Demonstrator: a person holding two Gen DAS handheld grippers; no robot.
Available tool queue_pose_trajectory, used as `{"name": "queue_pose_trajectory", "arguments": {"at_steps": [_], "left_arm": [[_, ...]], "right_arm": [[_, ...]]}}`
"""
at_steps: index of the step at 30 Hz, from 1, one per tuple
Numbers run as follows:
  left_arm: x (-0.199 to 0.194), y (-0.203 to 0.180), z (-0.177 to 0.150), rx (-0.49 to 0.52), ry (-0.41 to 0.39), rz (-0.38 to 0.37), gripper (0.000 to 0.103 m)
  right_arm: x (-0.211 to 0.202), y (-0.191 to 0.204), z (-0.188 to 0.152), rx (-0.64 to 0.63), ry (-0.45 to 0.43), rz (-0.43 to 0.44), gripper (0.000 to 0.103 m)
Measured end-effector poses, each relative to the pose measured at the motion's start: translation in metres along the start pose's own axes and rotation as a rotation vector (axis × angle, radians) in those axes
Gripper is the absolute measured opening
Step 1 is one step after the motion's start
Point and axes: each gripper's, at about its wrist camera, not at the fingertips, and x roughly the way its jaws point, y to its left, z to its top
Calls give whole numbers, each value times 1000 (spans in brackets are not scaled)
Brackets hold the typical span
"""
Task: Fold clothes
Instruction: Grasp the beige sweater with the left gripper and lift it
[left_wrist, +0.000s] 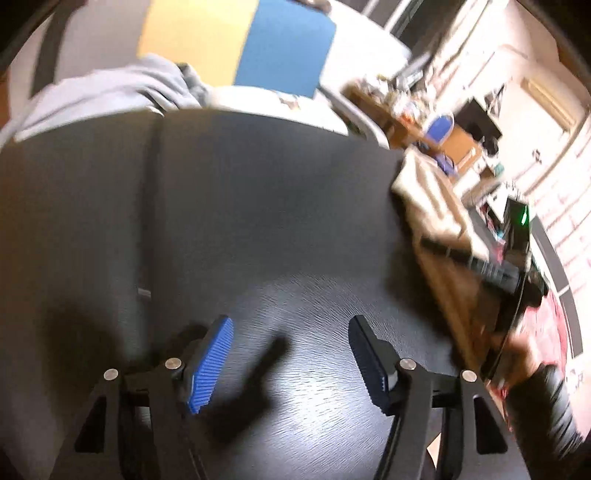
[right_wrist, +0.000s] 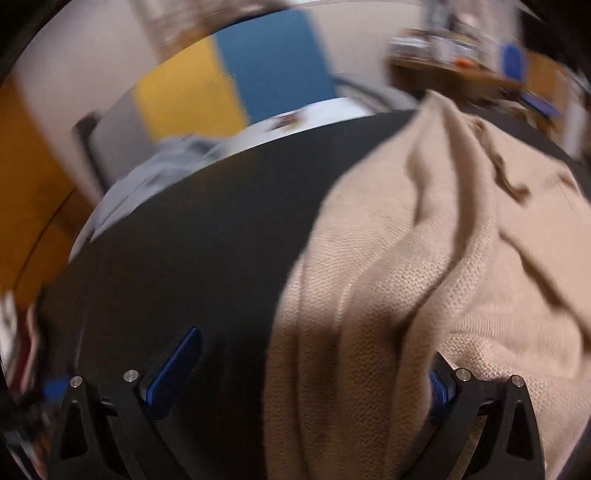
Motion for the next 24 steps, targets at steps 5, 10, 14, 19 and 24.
{"name": "queue_pose_trajectory", "arguments": {"at_steps": [5, 10, 14, 19, 24], "left_arm": [[-39, 9, 11, -5, -59, -12, 66], [-53, -12, 19, 32, -54, -142, 66], [-35, -66, 39, 107, 5, -251, 66], [23, -145, 72, 233, 120, -271, 67], [87, -200, 92, 335, 257, -181, 66]], "right_arm": [[0, 58, -15, -20, 18, 161, 103], [-52, 65, -45, 120, -53, 341, 103], [-76, 44, -69, 147, -55, 253, 103], [-91, 37, -97, 97, -30, 137, 103], [-96, 64, -115, -44, 26, 199, 103]]}}
